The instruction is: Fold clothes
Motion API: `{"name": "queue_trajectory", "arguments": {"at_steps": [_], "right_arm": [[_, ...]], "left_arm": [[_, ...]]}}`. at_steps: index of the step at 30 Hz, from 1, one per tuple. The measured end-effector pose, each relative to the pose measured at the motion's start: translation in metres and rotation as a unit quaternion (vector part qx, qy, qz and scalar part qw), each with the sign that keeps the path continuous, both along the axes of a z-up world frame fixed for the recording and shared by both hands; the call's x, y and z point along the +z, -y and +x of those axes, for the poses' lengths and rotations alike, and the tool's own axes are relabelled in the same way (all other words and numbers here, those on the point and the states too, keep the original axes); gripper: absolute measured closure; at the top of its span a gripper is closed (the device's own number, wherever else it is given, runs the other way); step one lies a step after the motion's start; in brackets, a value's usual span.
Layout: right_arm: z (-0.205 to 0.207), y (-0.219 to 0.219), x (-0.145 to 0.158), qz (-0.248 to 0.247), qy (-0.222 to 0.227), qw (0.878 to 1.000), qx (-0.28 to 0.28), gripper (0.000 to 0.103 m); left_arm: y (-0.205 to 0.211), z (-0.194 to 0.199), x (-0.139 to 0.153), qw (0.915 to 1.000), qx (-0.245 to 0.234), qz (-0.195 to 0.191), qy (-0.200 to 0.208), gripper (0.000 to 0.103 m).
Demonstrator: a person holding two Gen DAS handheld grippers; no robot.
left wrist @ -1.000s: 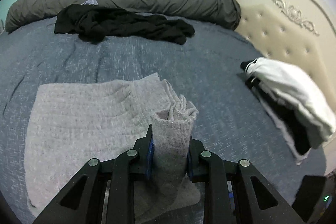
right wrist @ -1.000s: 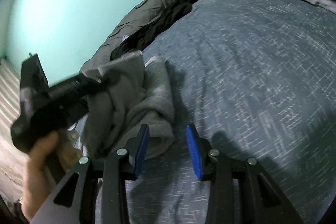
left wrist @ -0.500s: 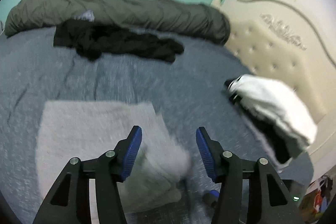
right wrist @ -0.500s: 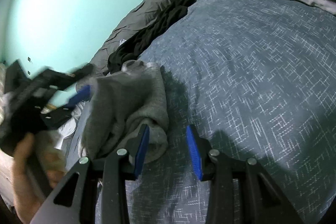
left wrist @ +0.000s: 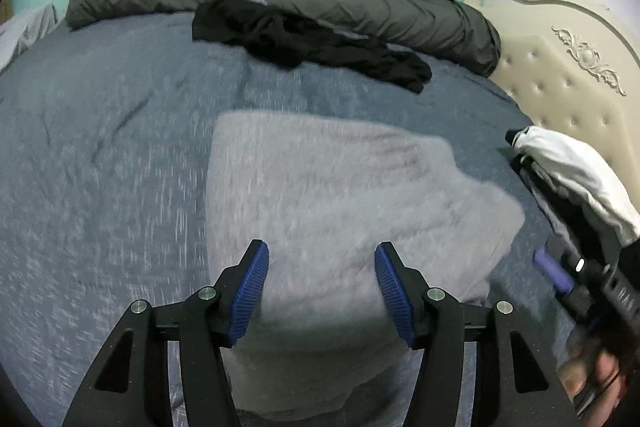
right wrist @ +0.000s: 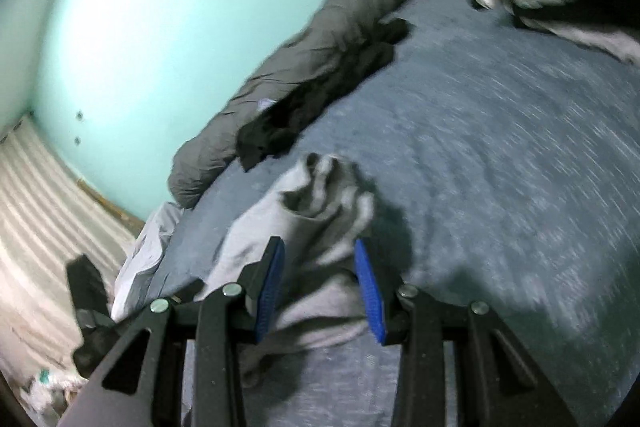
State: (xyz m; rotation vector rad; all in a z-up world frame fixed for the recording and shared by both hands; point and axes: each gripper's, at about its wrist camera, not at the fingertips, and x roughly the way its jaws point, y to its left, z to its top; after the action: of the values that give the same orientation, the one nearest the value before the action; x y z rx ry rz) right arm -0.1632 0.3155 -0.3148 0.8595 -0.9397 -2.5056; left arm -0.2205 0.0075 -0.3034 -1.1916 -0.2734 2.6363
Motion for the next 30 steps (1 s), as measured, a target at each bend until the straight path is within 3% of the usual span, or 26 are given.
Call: {"name": "queue_trajectory", "arguments": {"at_steps": [6,10,15,19,21,26,30], "right_arm": [[0.002,0.025,0.02,0.029,-0.047,0.998,0.014,0.066],[-0.012,0.046,0.013,0.043,-0.023,0.998,0.041,0.066],[-0.026,0.063,-0.006,0.089,0.042,0.995,0.03,0.066],[-0.037,0.067,-0.024,0.125,0.095,0.987,0.028,0.078],[-0.038,0.062,-0.031,0.122,0.108,0.986,0.026,0.078],[-0.027,0.056,-0.015,0.104,0.079,0.991,0.008,0.078],[-0.025,0.063,-0.006,0.119,0.048,0.992,0.019,0.078]], "left_arm": [[-0.001,0.005,-0.017,0.9999,-0.013,-0.005,-0.008,0.043],[-0.006,0.007,-0.021,0.9997,-0.023,-0.004,-0.002,0.043],[0.001,0.007,-0.026,0.9992,-0.039,0.005,0.005,0.043],[-0.001,0.006,-0.031,0.9988,-0.049,-0.003,0.008,0.043],[-0.002,0.006,-0.03,0.9987,-0.05,-0.007,0.007,0.043],[0.01,0.01,-0.02,0.9995,-0.031,0.003,-0.002,0.043],[0.018,0.007,-0.027,0.9995,-0.026,0.011,0.013,0.043]]}}
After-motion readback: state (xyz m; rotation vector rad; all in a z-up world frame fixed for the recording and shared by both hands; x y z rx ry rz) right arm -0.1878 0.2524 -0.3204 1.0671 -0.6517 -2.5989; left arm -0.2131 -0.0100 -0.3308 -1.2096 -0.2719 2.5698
